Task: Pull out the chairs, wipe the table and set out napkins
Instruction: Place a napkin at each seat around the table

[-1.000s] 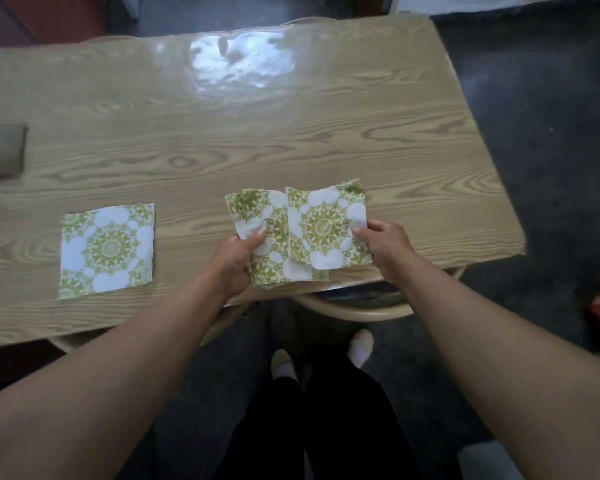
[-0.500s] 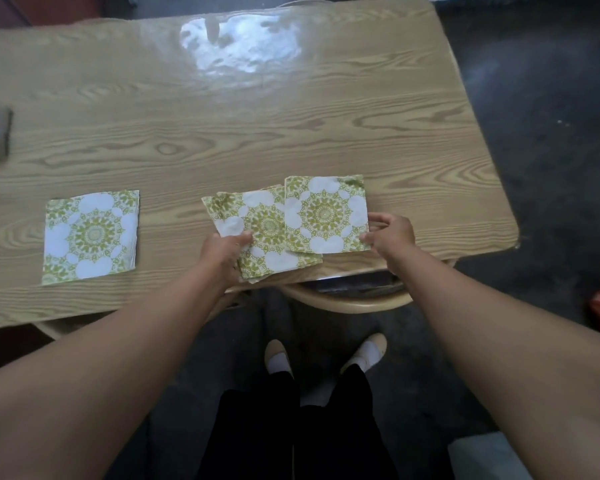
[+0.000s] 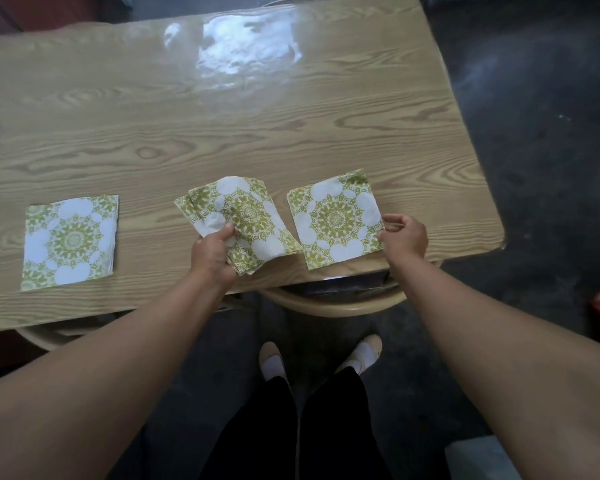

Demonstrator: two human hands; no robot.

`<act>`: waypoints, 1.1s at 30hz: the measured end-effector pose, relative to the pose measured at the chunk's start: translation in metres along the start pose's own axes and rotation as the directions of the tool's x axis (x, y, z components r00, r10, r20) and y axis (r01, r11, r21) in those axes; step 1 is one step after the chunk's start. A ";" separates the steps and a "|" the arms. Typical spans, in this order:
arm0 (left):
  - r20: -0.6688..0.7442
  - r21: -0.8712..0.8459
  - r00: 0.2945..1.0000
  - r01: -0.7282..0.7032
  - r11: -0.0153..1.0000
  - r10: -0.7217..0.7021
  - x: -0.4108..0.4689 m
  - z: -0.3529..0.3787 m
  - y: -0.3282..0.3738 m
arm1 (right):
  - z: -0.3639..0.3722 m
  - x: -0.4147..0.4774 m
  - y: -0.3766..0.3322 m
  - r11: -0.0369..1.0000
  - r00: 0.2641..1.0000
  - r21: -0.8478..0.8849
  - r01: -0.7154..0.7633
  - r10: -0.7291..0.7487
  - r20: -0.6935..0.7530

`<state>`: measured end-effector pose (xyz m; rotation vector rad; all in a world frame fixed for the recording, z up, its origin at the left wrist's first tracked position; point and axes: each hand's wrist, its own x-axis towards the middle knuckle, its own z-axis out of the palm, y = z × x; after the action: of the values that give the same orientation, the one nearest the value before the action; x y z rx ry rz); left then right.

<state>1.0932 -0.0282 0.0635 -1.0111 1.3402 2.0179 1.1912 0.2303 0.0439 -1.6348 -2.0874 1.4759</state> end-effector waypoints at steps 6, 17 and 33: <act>0.041 0.003 0.999 -0.007 1.000 0.007 0.000 0.015 -0.001 | -0.005 0.016 0.005 0.985 0.990 0.135 -0.107 0.119 -0.078; 0.032 0.001 0.999 -0.031 1.000 0.030 0.000 0.024 0.002 | -0.009 0.020 0.010 0.994 0.997 -0.079 0.075 -0.075 0.002; 0.027 -0.005 0.999 -0.043 0.999 0.043 0.000 0.027 0.009 | -0.004 0.020 -0.003 0.973 0.972 -0.105 0.206 -0.192 0.134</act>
<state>1.0788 -0.0069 0.0747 -0.9608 1.3550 2.0592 1.1834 0.2483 0.0390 -1.3508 -2.3677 1.4466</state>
